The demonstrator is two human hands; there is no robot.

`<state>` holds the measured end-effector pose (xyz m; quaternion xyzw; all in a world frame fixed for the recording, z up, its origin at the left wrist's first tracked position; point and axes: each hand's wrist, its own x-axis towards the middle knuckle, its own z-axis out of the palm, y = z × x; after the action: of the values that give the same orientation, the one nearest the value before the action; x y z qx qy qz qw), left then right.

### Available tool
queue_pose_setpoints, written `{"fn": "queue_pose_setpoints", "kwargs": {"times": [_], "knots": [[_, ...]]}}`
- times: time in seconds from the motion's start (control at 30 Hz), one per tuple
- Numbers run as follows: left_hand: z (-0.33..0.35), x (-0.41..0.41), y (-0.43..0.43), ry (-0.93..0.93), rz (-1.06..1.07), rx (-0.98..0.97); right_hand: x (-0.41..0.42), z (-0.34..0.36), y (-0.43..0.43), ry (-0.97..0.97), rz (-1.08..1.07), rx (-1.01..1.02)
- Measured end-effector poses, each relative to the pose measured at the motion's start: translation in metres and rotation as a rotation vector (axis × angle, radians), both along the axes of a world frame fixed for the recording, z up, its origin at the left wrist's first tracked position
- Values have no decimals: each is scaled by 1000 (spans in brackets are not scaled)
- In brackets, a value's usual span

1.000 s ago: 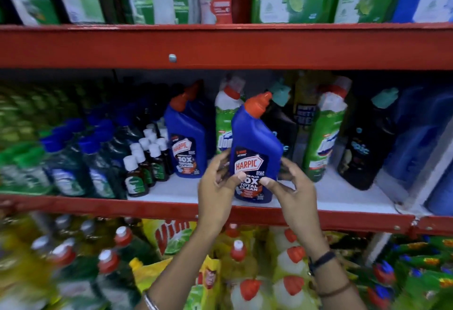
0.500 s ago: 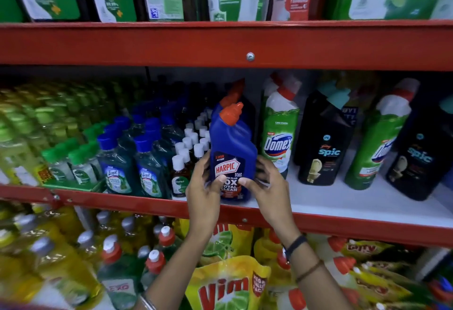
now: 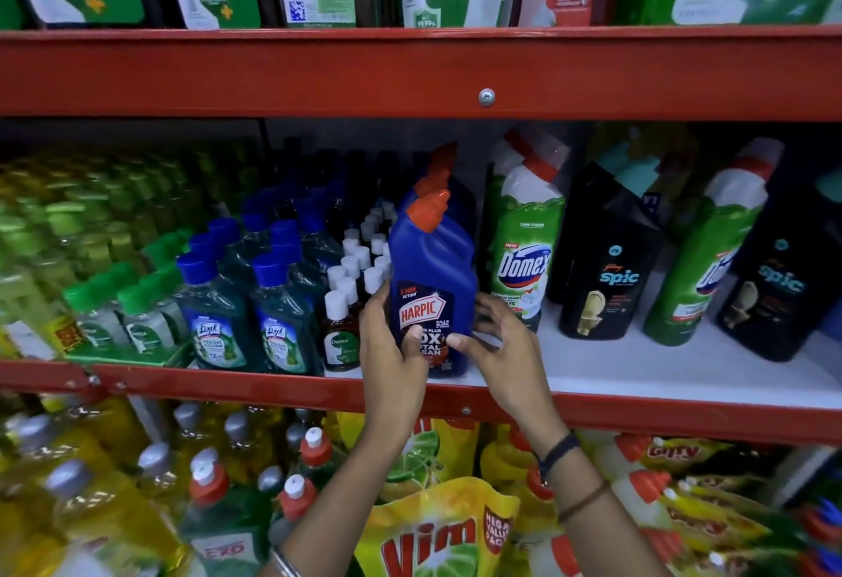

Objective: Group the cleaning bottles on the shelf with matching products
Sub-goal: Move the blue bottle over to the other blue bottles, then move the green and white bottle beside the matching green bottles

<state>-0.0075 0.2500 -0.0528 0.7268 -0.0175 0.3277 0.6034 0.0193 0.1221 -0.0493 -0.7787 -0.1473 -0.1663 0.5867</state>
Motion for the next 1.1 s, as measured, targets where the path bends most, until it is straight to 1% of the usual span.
{"fn": "queue_pose_setpoints", "kwargs": {"times": [0.1,0.17,0.23,0.33,0.4,0.57,0.63,0.77,0.87,0.93,1.03,1.1], "knots": [[6,-10,-18,-115,100,-105,-3,0,-14,18,17,0],[8,-14,-33,-214,118,-112,-7,3,-30,8,-4,25],[11,-15,-48,-309,91,-71,-12,7,-50,-20,-44,70],[14,-16,-80,-419,-1,73,-19,12,-88,-74,-121,126],[14,-14,-107,-400,-96,89,-22,13,-117,-99,-190,157],[14,-1,-173,-247,-286,108,-24,12,-187,-176,-416,242],[12,6,-198,-178,-347,134,-18,12,-212,-192,-448,269],[12,25,-245,-57,-451,122,11,11,-250,-135,-393,263],[12,44,-268,8,-426,152,33,11,-260,-39,-336,201],[13,54,-279,18,-395,139,47,10,-262,23,-272,211],[15,62,-288,20,-337,97,66,8,-265,71,-222,235],[13,67,-290,34,-316,78,74,7,-268,80,-217,197]]}}
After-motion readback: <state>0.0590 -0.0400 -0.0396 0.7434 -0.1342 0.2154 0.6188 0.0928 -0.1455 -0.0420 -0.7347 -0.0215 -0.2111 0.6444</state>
